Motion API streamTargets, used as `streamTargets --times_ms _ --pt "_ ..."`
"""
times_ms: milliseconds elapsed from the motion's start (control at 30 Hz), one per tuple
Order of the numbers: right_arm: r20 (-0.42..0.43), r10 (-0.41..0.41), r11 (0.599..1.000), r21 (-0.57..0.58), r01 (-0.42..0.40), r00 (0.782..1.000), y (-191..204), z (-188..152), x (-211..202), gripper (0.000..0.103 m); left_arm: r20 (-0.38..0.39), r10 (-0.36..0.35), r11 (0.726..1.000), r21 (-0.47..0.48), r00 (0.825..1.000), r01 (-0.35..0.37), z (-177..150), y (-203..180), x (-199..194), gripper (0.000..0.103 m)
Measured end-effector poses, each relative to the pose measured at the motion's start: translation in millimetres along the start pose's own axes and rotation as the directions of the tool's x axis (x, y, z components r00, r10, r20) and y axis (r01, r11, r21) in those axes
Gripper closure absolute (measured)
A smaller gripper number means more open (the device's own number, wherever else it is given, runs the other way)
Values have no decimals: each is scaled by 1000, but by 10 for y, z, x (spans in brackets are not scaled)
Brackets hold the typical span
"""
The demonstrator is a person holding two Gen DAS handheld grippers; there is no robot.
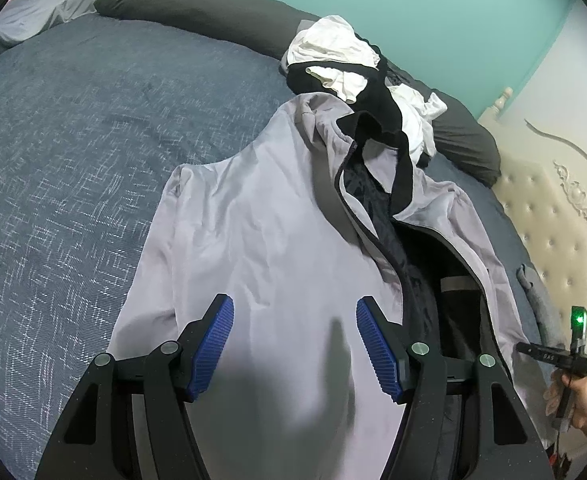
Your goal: Fold clothes
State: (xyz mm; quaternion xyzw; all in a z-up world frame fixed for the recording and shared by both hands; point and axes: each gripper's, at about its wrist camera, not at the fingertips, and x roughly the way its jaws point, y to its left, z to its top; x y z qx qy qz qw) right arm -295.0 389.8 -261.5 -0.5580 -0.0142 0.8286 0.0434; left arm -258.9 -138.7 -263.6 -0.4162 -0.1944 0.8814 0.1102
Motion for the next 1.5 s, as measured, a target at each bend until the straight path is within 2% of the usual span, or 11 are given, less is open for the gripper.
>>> streamTargets --times_ms 33,133,233,600,767,933,1200,1267,1367,1467,1500 --pt "-1 35 999 12 -35 999 -47 -35 0 76 -1 2 1000 2 1000 -2 -1 -1 4 35" --pt "17 49 998 41 -49 999 -121 -30 -8 97 -1 6 1000 4 1000 -6 2 6 15 35" --pt "47 25 999 27 -27 999 -169 54 -59 99 -3 8 1000 1 1000 -8 -2 17 32 35" --pt "124 -200 979 -13 203 972 -789 780 -201 100 -13 31 999 23 999 -31 -16 1 90 35" --pt "139 -243 970 5 245 960 -851 960 -139 99 -14 33 999 31 999 -33 -15 -13 112 35" --pt "274 -209 978 60 201 939 -785 841 -437 77 -19 30 999 38 999 -29 -32 -36 129 35" --pt "388 -149 985 137 103 910 -792 577 -977 74 3 13 999 38 1000 -13 -22 -65 22 34" --pt "386 -107 986 160 48 916 -813 543 -1037 73 7 12 999 35 1000 -12 -12 -68 -2 34" --pt "326 27 991 112 -67 945 -638 479 -996 73 23 1 999 39 1000 -2 8 -121 -77 34" --pt "296 122 991 21 -134 947 -309 363 -981 71 46 0 998 58 999 -3 13 -197 -201 34" --pt "284 141 989 -3 -146 948 -187 315 -969 66 53 0 998 57 999 -3 6 -203 -246 34"
